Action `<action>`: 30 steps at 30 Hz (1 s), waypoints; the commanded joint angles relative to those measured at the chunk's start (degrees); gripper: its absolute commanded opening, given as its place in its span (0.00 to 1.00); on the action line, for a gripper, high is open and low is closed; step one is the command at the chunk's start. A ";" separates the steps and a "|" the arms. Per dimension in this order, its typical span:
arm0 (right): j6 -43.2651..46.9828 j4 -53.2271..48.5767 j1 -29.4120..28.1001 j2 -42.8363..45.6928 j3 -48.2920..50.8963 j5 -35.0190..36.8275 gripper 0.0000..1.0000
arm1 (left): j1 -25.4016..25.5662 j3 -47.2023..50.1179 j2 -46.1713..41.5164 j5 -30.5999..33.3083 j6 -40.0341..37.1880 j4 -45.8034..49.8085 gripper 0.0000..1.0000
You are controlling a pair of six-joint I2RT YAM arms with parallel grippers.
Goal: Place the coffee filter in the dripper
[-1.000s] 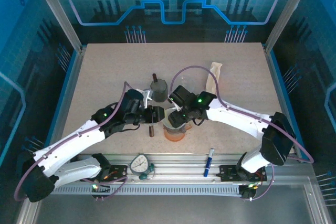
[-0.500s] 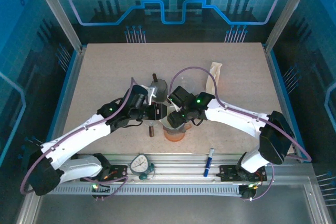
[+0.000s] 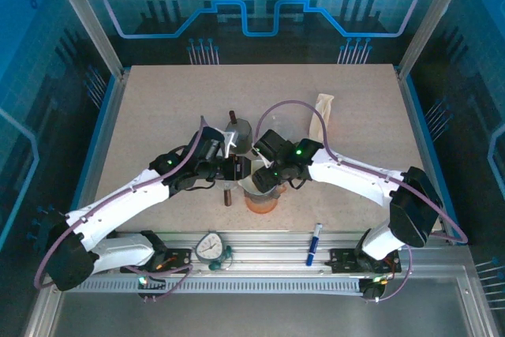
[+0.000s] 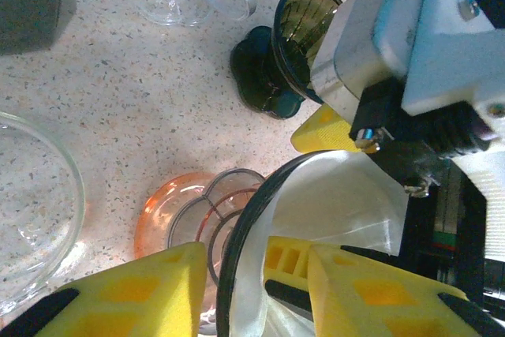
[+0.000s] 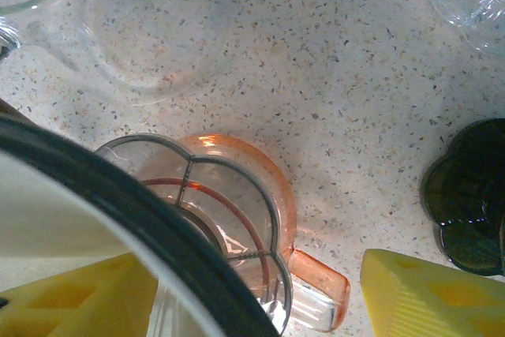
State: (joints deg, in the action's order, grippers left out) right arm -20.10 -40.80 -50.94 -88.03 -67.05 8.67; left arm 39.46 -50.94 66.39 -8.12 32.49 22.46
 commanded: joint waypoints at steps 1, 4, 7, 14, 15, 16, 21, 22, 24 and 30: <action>-0.56 -0.08 0.40 -0.02 0.96 -0.48 0.69 | -0.63 -0.92 -0.41 -2.42 -1.28 1.24 0.43; -0.57 -0.07 0.40 -0.04 1.04 -0.42 0.69 | -0.90 -0.62 -1.21 -2.67 -1.54 1.89 0.43; -0.63 -0.07 0.49 -0.17 1.05 -0.37 0.69 | -0.98 -0.50 -1.53 -3.30 -1.97 2.76 0.43; -0.59 0.05 0.58 -0.31 0.86 -0.57 0.69 | -0.97 -0.26 -0.88 -3.80 -2.33 3.18 0.38; -0.64 0.02 0.58 -0.30 0.91 -0.50 0.69 | -1.00 -0.34 -1.00 -3.81 -2.43 3.38 0.37; -0.70 -0.07 0.58 -0.31 0.87 -0.51 0.69 | -0.98 -0.30 -1.00 -3.68 -2.46 3.61 0.36; -0.88 -0.05 0.60 -0.39 0.60 -0.52 0.69 | -1.06 0.13 -1.61 -2.30 -2.96 4.26 0.35; -0.83 -0.10 0.58 -0.39 0.51 -0.49 0.69 | -1.01 0.09 -1.54 -2.34 -3.02 4.26 0.35; -0.90 -0.16 0.59 -0.65 0.43 -0.56 0.69 | -1.05 0.09 -1.40 -2.60 -3.05 4.22 0.34; -1.01 -0.25 0.62 -0.83 0.29 -0.59 0.69 | -1.05 0.36 -1.26 -1.98 -3.05 3.91 0.26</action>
State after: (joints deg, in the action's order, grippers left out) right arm -20.53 -40.58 -50.81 -88.09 -66.59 8.56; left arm 38.79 -50.87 66.02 -10.35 30.85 25.43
